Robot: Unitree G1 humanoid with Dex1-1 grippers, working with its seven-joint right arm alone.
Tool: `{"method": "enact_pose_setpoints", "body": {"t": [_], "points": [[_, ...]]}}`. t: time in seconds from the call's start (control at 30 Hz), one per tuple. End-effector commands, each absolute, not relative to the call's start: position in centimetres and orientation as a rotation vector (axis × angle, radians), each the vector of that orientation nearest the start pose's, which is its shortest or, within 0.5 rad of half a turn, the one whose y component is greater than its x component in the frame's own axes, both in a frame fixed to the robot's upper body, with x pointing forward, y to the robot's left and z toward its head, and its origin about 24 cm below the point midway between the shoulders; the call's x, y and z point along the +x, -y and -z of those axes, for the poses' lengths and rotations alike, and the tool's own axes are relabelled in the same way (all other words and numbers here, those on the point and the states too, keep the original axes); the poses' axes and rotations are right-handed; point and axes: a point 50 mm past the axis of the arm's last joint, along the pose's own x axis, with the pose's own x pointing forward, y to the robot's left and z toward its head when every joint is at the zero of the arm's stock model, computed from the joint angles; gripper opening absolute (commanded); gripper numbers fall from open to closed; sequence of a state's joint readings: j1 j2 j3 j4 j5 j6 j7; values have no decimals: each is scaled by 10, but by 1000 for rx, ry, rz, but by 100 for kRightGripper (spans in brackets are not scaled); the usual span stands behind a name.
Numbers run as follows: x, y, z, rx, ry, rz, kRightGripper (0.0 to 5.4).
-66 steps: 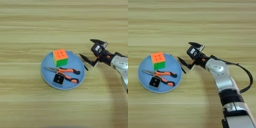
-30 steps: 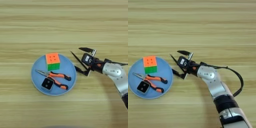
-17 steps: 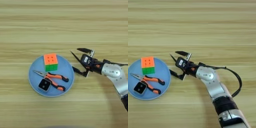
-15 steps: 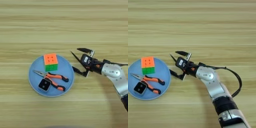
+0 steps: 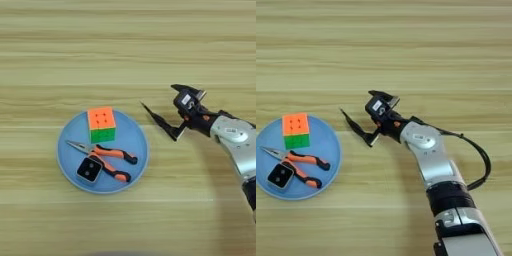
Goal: Move the objects on the table
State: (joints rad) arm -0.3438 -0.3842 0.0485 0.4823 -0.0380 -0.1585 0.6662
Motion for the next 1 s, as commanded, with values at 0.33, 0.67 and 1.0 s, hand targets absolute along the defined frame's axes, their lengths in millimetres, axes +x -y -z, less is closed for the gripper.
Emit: {"method": "enact_pose_setpoints", "body": {"t": [0.33, 0.67, 1.0], "points": [[314, 183, -75, -149, -126, -719, 536], [315, 187, -61, -219, -187, -667, 536], [314, 186, -46, -242, -232, -671, 505]]}}
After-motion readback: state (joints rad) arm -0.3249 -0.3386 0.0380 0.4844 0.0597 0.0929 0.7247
